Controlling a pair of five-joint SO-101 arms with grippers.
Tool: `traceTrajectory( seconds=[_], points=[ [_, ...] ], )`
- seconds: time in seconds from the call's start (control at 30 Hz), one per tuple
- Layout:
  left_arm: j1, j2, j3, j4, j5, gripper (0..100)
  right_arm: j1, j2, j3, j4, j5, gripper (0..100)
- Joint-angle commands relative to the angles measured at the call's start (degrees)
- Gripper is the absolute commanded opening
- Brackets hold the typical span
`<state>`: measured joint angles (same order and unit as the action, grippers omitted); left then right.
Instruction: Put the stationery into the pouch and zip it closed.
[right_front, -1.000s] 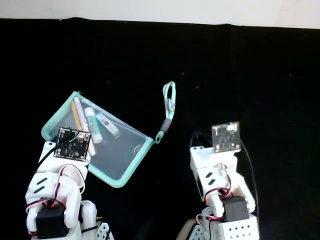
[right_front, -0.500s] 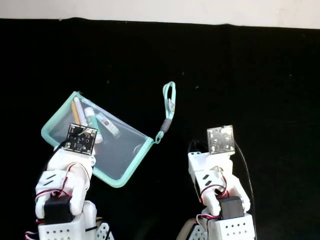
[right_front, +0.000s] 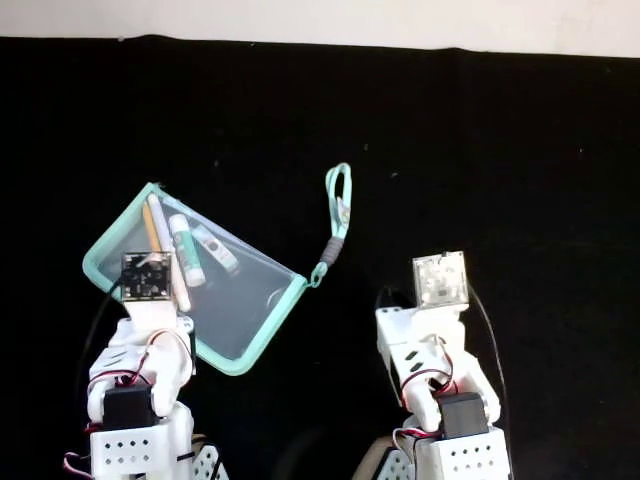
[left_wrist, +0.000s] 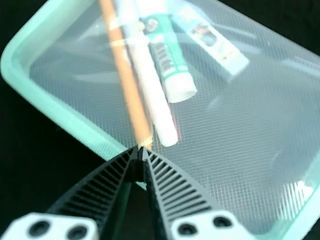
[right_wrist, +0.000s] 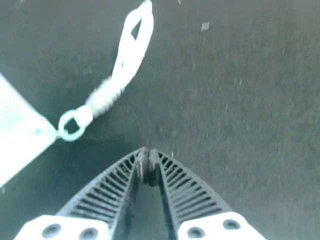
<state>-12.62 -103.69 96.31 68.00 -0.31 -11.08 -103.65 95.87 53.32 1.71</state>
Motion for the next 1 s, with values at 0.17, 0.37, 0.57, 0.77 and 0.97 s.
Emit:
traceTrajectory(
  seconds=[0.17,0.37,0.57,0.77,0.97],
  points=[
    [-2.59,0.13,0.92,2.73,5.54,1,0.31,-0.31,7.25,12.35,0.35,0.9],
    [-5.67,0.13,0.92,8.70,5.45,1,0.31,-0.40,7.16,17.63,0.62,0.9],
    [-5.85,0.13,0.92,8.70,5.45,1,0.31,-0.40,7.16,17.63,0.62,0.9],
    [-5.85,0.13,0.92,8.70,5.45,1,0.31,-0.40,7.16,17.63,0.62,0.9],
    [-5.85,0.13,0.92,8.70,5.45,1,0.31,-0.40,7.16,17.63,0.62,0.9]
  ],
)
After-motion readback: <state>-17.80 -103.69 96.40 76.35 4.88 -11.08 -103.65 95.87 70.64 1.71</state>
